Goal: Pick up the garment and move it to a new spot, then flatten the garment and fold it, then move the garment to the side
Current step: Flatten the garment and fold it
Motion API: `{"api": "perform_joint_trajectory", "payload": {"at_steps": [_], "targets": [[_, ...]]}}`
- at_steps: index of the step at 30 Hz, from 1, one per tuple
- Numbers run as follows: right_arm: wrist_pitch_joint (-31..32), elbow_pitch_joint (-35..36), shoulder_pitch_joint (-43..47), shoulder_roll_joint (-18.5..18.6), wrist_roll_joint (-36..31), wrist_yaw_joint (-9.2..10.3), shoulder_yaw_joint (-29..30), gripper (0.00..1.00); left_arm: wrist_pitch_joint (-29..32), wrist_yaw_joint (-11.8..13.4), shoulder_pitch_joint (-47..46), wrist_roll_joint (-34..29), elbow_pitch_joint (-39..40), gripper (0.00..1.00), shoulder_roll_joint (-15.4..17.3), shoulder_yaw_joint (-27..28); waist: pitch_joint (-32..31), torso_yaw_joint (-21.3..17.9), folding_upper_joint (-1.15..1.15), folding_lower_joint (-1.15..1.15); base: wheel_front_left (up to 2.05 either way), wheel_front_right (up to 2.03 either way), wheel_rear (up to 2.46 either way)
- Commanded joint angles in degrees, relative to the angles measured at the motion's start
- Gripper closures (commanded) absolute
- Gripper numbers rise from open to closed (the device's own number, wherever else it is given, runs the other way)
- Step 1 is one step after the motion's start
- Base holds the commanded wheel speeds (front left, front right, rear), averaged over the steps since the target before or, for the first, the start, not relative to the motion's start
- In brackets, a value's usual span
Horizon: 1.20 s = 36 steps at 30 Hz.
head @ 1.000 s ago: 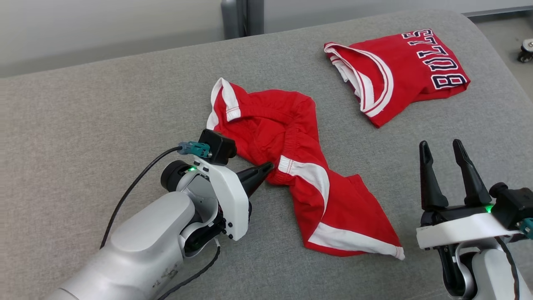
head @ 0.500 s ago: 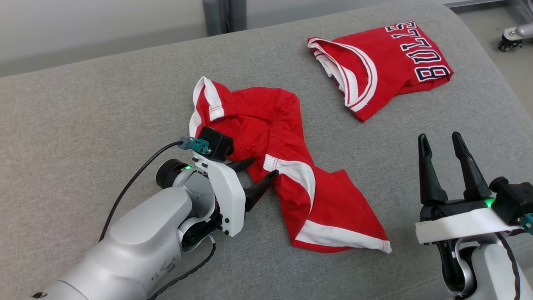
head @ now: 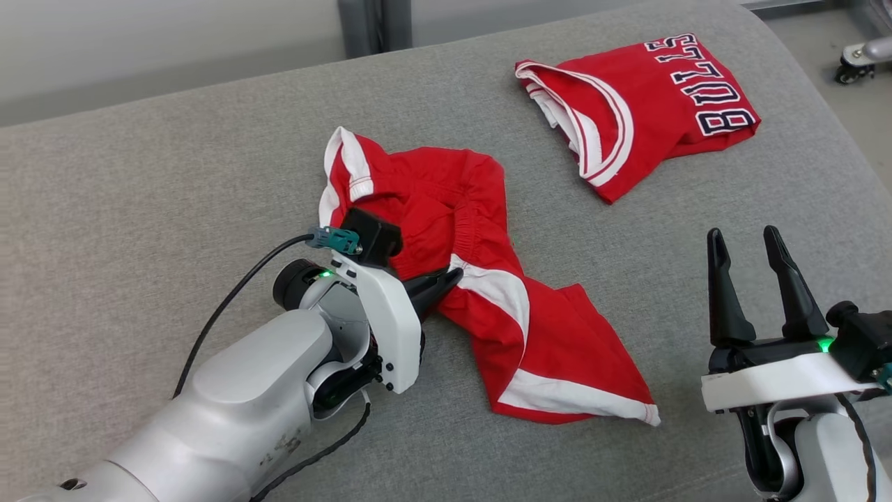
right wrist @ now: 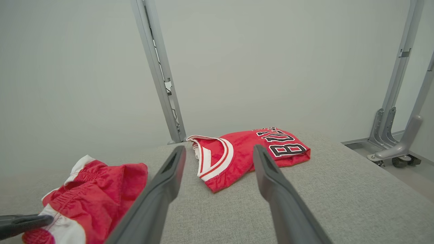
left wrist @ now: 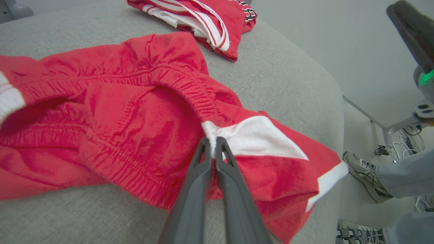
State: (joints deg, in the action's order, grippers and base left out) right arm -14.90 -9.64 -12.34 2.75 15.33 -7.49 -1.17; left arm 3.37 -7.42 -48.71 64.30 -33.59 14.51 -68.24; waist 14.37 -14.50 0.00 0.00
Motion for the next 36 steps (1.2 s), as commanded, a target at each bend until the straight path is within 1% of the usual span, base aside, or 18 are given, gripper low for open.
{"api": "perform_joint_trajectory", "payload": {"at_steps": [1, 5, 10, 11, 12, 13, 14, 20, 24, 29, 32, 36], "targets": [[-0.3, 0.0, 0.0, 0.3, -0.5, -0.01, 0.3, 0.00, -0.6, -0.1, -1.1, 0.6, 0.4, 1.00, 0.4, 0.0, -0.6, 1.4, 0.00, 0.00, 0.00, 0.00, 0.00], [0.0, -0.3, 0.2, 0.3, -1.2, -0.01, 0.9, 0.00, -2.8, -0.1, 0.0, 1.3, 1.7, 1.00, 1.7, 0.0, -2.0, 4.5, 0.00, 0.00, 0.00, 0.00, 0.00], [1.3, 0.0, 0.8, 0.3, -2.3, -0.01, 1.5, 0.00, -5.1, 0.0, 2.6, 1.8, 4.3, 1.00, 5.3, 0.3, -3.7, 8.7, 0.00, 0.00, 0.00, 0.00, 0.00], [1.3, 0.0, 0.8, 0.3, -2.3, -0.01, 1.5, 0.00, -5.1, 0.0, 2.6, 1.8, 4.3, 1.00, 5.3, 0.3, -3.7, 8.7, 0.00, 0.00, 0.00, 0.00, 0.00], [1.9, 0.0, 1.1, 0.3, -2.6, -0.01, 1.6, 0.00, -5.3, 0.2, 3.9, 1.8, 5.7, 1.00, 6.6, 0.2, -4.3, 10.2, 0.00, 0.00, 0.00, 0.00, 0.00], [1.9, 0.0, 1.1, 0.3, -2.6, -0.01, 1.6, 0.00, -5.3, 0.2, 3.9, 1.8, 5.7, 1.00, 6.6, 0.2, -4.3, 10.2, 0.00, 0.00, 0.00, 0.00, 0.00], [2.1, 0.1, 1.1, 0.3, -2.8, -0.01, 1.6, 0.00, -5.4, 0.3, 4.7, 2.1, 6.5, 1.00, 7.3, 0.2, -4.5, 10.8, 0.00, 0.00, 0.00, 0.00, 0.00], [3.3, 0.5, 1.7, 0.3, -3.2, -0.01, 2.0, 0.00, -6.0, 2.8, 9.7, 2.9, 12.9, 1.00, 12.3, -0.1, -5.8, 12.5, 0.00, 0.00, 0.00, 0.00, 0.00], [4.2, 0.9, 2.3, 0.3, -3.5, -0.01, 2.1, 0.00, -6.6, 5.5, 13.6, 3.6, 18.3, 1.00, 16.2, -0.1, -6.7, 12.7, 0.00, 0.00, 0.00, 0.00, 0.00], [5.3, 1.2, 3.1, 0.6, -3.7, -0.01, 2.1, 0.00, -7.6, 8.2, 18.5, 4.5, 24.5, 1.00, 20.6, -0.2, -7.0, 12.8, 0.00, 0.00, 0.00, 0.00, 0.00], [5.8, 1.1, 3.4, 0.6, -3.7, -0.01, 2.0, 0.00, -8.0, 9.4, 21.0, 5.5, 26.2, 1.00, 22.2, -0.3, -7.0, 12.9, 0.00, 0.00, 0.00, 0.00, 0.00], [6.1, 1.1, 3.4, 0.9, -3.7, -0.01, 1.7, 0.00, -8.8, 10.5, 23.8, 7.2, 26.9, 1.00, 22.6, -0.1, -7.0, 13.0, 0.00, 0.00, 0.00, 0.00, 0.00]]}}
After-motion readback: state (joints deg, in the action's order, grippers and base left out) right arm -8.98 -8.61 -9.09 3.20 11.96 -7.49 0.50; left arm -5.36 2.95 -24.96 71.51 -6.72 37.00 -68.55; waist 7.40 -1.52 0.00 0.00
